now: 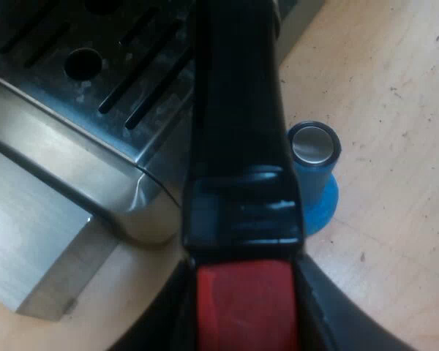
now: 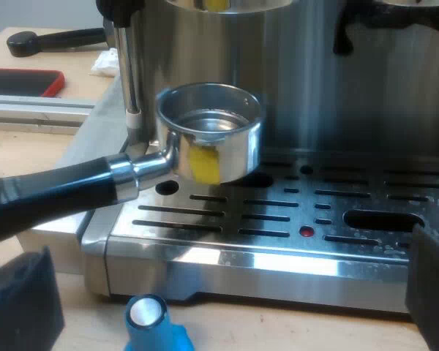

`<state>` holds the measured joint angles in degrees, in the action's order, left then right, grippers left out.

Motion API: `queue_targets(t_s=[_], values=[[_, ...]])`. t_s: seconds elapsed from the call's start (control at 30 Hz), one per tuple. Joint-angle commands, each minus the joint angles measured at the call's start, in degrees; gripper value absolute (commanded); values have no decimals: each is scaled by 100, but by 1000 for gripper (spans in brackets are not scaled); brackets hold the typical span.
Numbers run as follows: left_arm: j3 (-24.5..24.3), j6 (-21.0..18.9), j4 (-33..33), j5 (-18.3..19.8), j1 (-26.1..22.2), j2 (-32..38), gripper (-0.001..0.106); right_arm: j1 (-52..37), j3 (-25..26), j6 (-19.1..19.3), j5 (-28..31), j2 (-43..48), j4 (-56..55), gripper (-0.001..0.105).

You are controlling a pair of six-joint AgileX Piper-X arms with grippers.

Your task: Put the handle in the coffee machine

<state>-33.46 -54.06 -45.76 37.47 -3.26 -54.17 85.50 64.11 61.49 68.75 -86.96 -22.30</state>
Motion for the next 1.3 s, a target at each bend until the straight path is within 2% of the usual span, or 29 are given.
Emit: queue_targets(t_s=[0.03,0.23,0.3,0.33,0.37,0.4,0.47,0.53,0.8,0.9,0.97,1.0,1.07,1.13,1.3], values=[[-84,4,295,319,3,21,0,-7,43,0,-159,20,89,99],[-84,4,444,319,3,7,0,-159,43,0,-296,-61,102,98],[-84,4,463,319,3,-22,0,-380,43,17,-335,-147,102,94],[-84,4,462,319,3,-63,0,-439,43,17,-346,-165,102,89],[-84,4,462,319,3,-91,0,-517,43,30,-343,-193,102,77],[-84,4,476,319,3,-128,0,-550,43,28,-343,-209,102,74],[-84,4,498,319,3,-203,0,-643,43,28,-330,-229,102,56],[-84,4,494,319,3,-234,0,-712,43,28,-331,-227,102,49],[-276,-7,702,319,3,-343,0,-820,43,28,-387,-227,105,49],[-510,-16,645,319,-10,-572,0,-868,43,28,-704,-227,187,49],[-741,5,524,350,-10,-789,0,-934,43,269,-1064,-237,467,56],[-790,17,479,366,-10,-853,0,-940,43,349,-1075,-232,569,57],[-959,81,340,456,-10,-987,0,-965,43,809,-1111,-300,981,60],[-1009,168,340,446,-10,-1046,0,-982,43,1036,-1191,-357,1256,60],[-1038,342,327,428,-10,-1096,0,-989,43,1225,-1070,-660,1912,60]])
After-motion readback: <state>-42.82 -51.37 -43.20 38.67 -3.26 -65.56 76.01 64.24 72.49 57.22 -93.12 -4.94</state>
